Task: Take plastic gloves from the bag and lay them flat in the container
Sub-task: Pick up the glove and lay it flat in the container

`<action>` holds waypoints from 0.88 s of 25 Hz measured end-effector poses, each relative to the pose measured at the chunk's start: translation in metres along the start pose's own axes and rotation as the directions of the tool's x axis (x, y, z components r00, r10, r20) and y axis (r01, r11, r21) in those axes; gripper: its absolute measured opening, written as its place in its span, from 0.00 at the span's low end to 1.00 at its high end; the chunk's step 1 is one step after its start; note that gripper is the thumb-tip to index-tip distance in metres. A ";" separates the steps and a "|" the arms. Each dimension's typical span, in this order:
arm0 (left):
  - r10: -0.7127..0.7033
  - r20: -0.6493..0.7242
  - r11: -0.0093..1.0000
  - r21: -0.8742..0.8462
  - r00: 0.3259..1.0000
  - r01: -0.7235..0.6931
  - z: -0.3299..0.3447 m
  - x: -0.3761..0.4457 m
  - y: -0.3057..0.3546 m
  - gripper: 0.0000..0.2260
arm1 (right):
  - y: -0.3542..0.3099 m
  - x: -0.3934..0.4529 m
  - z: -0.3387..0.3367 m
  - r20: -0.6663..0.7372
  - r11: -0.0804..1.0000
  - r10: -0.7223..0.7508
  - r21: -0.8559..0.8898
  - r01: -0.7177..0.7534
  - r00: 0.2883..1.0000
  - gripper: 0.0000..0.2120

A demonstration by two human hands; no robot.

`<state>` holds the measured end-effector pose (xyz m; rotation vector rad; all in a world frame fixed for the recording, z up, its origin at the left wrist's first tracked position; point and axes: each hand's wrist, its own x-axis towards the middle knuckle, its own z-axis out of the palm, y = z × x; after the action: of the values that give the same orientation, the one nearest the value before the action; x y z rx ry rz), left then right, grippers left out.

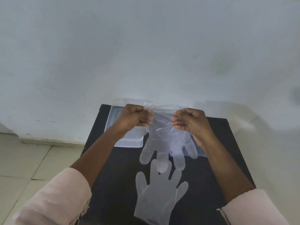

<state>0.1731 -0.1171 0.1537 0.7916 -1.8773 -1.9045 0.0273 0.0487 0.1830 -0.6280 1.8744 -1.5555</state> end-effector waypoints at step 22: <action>-0.086 -0.270 0.996 -0.018 0.959 0.085 -0.139 0.191 -0.029 0.08 | 0.028 0.228 0.144 -0.071 0.996 -0.002 -0.087 -0.004 0.997 0.12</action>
<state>0.1120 -0.3412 0.1023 1.0875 -1.6935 -1.7468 -0.0276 -0.2038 0.1024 -0.6174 2.0041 -1.5199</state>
